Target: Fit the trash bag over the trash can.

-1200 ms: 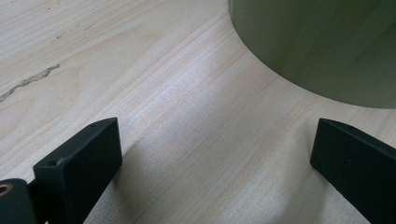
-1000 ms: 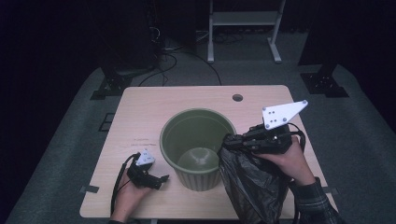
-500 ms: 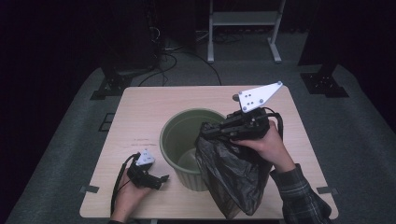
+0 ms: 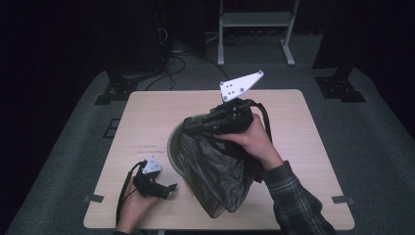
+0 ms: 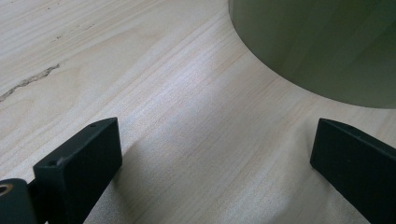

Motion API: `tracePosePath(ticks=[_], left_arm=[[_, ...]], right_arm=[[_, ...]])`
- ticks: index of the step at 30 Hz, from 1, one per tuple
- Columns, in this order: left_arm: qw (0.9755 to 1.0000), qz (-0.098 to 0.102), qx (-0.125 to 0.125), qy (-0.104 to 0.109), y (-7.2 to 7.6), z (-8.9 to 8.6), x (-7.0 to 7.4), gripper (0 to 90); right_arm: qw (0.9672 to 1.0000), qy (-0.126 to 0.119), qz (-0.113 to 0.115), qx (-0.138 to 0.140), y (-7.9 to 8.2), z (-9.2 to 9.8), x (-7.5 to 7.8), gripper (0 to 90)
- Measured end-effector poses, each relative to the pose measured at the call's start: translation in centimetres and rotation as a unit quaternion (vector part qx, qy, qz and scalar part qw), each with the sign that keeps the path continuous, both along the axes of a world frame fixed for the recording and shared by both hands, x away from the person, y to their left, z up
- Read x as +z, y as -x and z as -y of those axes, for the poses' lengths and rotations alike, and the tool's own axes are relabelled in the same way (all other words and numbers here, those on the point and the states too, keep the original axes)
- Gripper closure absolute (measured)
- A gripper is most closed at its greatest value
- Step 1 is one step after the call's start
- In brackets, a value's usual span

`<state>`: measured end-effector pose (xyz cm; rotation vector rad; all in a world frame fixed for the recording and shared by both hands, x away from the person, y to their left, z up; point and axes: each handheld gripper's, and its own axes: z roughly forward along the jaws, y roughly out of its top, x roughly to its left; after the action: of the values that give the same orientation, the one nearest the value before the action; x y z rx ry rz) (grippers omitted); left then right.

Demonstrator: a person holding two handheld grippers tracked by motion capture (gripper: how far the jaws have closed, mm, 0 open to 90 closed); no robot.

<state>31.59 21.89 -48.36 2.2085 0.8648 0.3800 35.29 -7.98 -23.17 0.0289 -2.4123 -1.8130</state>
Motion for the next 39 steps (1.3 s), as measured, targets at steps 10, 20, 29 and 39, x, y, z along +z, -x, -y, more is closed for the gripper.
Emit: tracePosePath(ticks=[10, 20, 29, 39], left_arm=[[1.0000, 0.000, 0.000, 0.000, 0.0, 0.0, 0.0, 0.7], [1.0000, -0.001, -0.001, 0.000, 0.0, 0.0, 0.0, 0.7], [1.0000, -0.001, -0.002, -0.001, 0.0, 0.0, 0.0, 0.7], [1.0000, 0.000, -0.002, 0.000, 0.0, 0.0, 0.0, 0.7]], right_arm=[[0.9993, -0.010, -0.012, 0.034, -1.2, -4.6, 0.5, 88.4], [0.9984, -0.010, -0.020, 0.051, -2.2, -8.1, 0.8, 88.3], [0.9986, -0.006, -0.023, 0.047, -2.0, -7.9, 0.3, 88.1], [0.9989, 0.031, -0.035, 0.006, -1.5, -2.8, -2.2, 87.0]])
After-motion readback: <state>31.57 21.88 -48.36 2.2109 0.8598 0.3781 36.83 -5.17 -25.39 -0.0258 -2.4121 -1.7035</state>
